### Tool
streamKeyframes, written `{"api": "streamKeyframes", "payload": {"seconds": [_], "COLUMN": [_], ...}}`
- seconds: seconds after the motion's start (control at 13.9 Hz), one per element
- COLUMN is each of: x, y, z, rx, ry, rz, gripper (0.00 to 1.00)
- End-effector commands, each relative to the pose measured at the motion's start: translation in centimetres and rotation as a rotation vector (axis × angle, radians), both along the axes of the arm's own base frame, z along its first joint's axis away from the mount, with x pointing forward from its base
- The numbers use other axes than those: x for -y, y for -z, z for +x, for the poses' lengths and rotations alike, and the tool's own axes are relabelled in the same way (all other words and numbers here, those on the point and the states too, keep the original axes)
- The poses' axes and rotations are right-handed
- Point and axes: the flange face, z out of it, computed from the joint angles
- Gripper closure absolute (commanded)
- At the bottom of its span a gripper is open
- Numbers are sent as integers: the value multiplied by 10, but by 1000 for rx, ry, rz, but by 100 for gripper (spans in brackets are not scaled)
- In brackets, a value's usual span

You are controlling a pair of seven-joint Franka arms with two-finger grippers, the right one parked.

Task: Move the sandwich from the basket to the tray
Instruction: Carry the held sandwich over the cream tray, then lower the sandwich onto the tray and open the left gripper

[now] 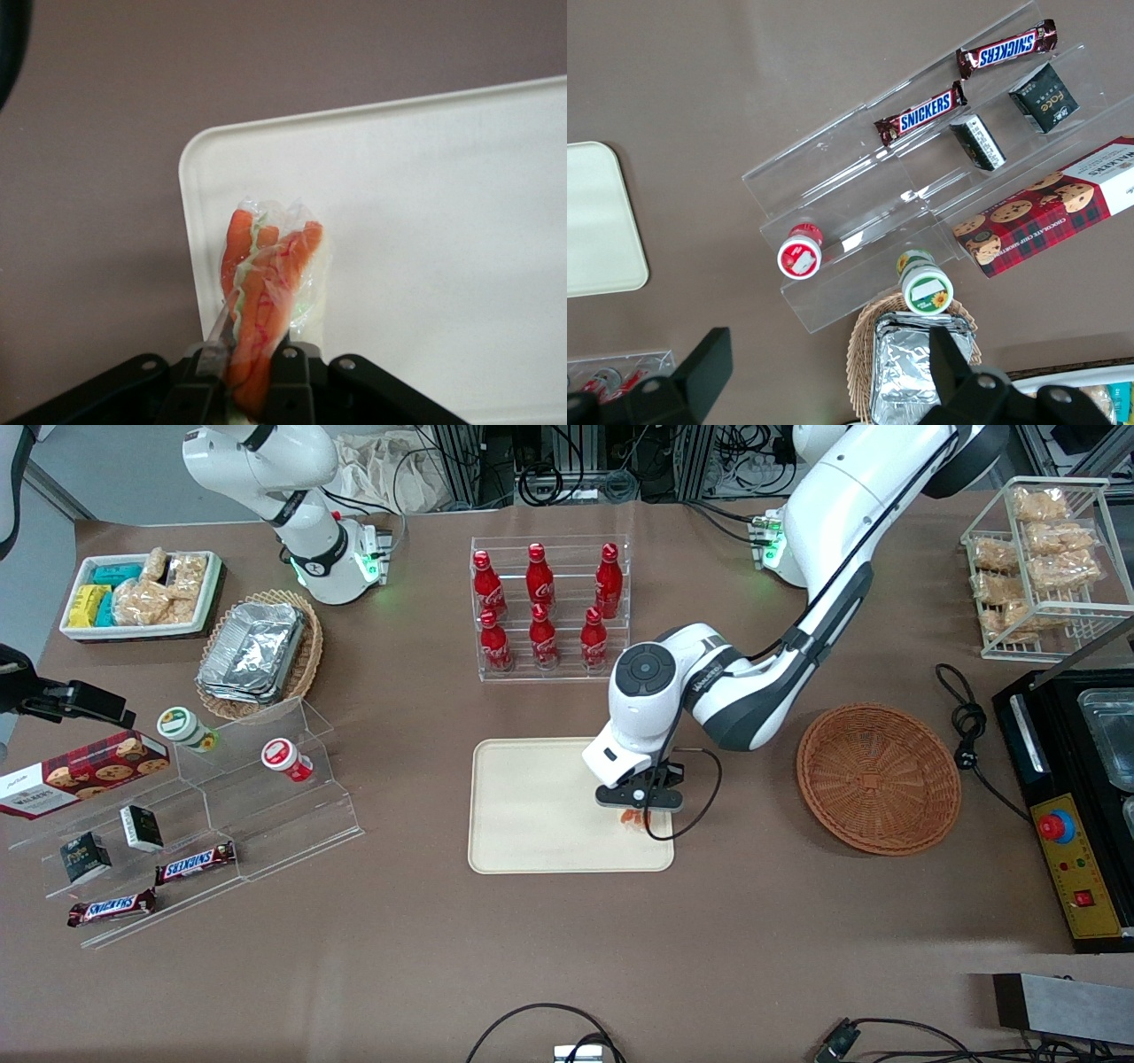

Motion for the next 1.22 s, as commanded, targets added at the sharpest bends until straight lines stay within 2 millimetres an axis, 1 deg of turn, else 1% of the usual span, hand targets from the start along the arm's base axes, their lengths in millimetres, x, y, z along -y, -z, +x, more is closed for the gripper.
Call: {"api": "streamKeyframes", "payload": {"seconds": [0.0,0.14,0.29,0.36,0.5,0.65,0.72,0.79,0.86,0.93,1.01,1.15], "x": [12,16,17,18,27,26,25,24,24,24,23,22], "y": [18,30,35,40,48,53,57,65,68,69,70,67], "z": [5,2,1,1,-5,-5,-5,-5,-5,-5,-5,-3], "rx": [19,10,5,3,4,22,26,22,28,38,48,60], "ry": [7,14,16,18,23,10,-2,-4,-9,-11,-1,2], "rz": [13,22,21,14,-2,12,18,27,31,38,46,49], "gripper": [97,96,96,96,95,91,86,79,69,31,0,0]}}
